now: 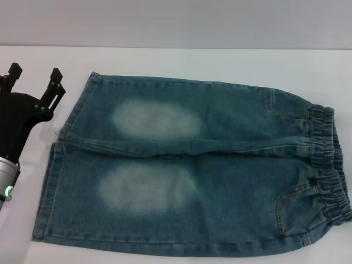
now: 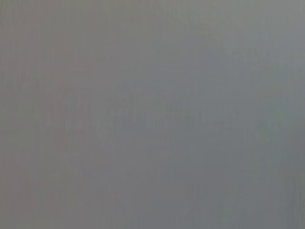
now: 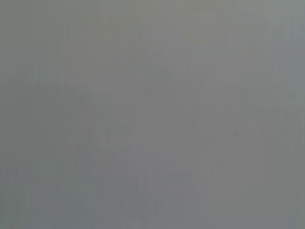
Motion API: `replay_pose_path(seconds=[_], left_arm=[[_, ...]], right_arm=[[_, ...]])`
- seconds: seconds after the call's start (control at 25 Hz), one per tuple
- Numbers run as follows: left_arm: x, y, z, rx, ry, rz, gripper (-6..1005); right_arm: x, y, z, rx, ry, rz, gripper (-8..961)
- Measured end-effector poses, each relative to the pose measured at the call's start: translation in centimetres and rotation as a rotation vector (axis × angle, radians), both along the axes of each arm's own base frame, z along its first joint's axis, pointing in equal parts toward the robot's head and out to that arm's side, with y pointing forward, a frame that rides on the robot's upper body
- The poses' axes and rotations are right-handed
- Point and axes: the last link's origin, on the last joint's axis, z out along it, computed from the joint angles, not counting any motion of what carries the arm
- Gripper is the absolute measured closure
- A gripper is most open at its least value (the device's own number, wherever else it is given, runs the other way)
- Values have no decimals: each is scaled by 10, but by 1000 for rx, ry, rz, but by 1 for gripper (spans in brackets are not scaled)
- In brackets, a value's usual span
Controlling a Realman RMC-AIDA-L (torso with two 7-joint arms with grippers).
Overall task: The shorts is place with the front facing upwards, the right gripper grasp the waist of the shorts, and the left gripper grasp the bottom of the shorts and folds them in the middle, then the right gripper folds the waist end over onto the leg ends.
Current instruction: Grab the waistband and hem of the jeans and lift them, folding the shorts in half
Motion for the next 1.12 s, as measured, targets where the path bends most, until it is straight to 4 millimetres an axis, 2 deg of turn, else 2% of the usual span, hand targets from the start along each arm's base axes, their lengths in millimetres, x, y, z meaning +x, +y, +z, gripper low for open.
replay_pose_path(seconds=[0.72, 1.12], left_arm=[[-3, -1, 2, 13, -6, 13, 202], [-11, 1, 8, 30, -39, 58, 207]], right_arm=[[-13, 16, 1, -2, 0, 33, 259], [-12, 16, 2, 8, 9, 25, 258]])
